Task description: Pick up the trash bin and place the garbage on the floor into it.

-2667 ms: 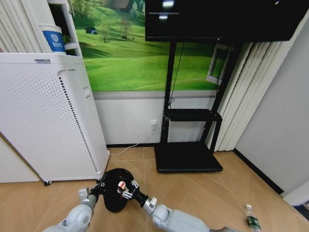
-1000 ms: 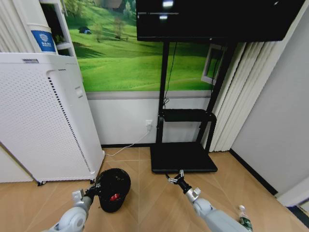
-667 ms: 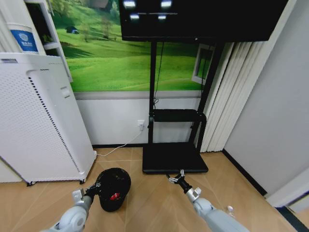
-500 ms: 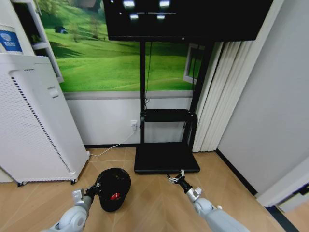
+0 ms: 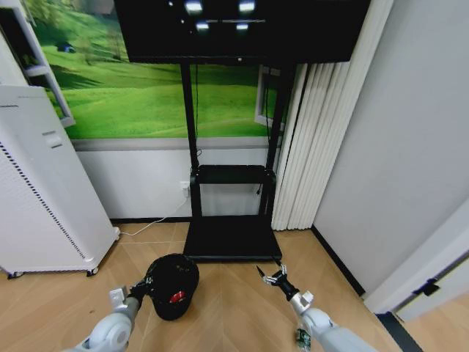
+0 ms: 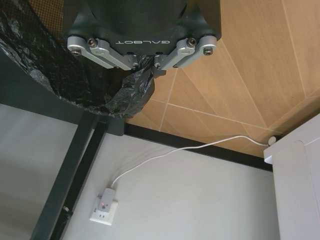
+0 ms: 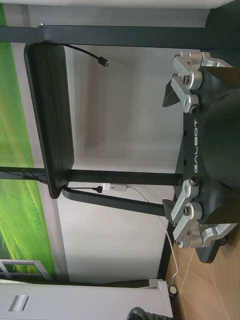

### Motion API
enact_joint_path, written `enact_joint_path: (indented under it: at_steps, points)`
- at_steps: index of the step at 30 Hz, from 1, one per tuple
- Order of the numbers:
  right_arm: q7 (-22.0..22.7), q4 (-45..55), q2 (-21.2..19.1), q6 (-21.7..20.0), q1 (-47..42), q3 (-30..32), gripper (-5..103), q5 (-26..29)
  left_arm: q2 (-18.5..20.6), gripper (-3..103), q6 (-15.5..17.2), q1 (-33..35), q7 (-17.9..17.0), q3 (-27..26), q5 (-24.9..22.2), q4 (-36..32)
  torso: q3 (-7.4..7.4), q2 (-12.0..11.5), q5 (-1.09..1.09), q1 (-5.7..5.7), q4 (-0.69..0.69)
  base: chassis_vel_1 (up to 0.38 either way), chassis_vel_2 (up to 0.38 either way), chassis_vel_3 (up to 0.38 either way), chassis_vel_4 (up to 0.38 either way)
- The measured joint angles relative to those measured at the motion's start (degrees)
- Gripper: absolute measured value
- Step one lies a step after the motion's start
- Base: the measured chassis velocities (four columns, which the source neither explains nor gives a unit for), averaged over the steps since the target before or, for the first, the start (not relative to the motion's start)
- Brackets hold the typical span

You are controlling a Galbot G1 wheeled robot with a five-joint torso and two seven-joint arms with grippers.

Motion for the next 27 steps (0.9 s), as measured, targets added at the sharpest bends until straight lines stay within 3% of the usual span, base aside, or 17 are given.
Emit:
enact_joint_path:
  at_steps: [6,16,21,27]
  points:
    - [2.3,-2.0,-2.3,0.0,-2.8,3.2,100,-3.7,-0.2,7,0.0,0.9,0.2,-0.7,0.5,-0.2,0.00,0.0,0.00,0.00,-0.04,0.016,0.020,-0.014,-0.008]
    - [1.7,-9.6,-3.1,0.0,-8.4,8.7,100,-6.9,-0.8,7,-0.1,1.4,0.8,-1.3,1.1,0.1,0.00,0.0,0.01,0.00,-0.05,0.000,0.000,0.000,0.000]
    - [2.8,-8.5,-3.3,0.0,-12.0,11.2,100,-8.1,-1.2,7,-0.1,1.4,1.0,-1.2,1.3,0.4,0.00,0.0,0.00,0.00,-0.04,0.000,0.000,0.000,0.000]
    - [7.0,-4.3,-3.5,0.0,-21.1,16.4,100,-10.8,-1.5,7,-0.3,1.3,1.4,-1.0,1.5,0.7,0.00,0.0,0.00,0.00,-0.05,0.000,0.000,0.000,0.000]
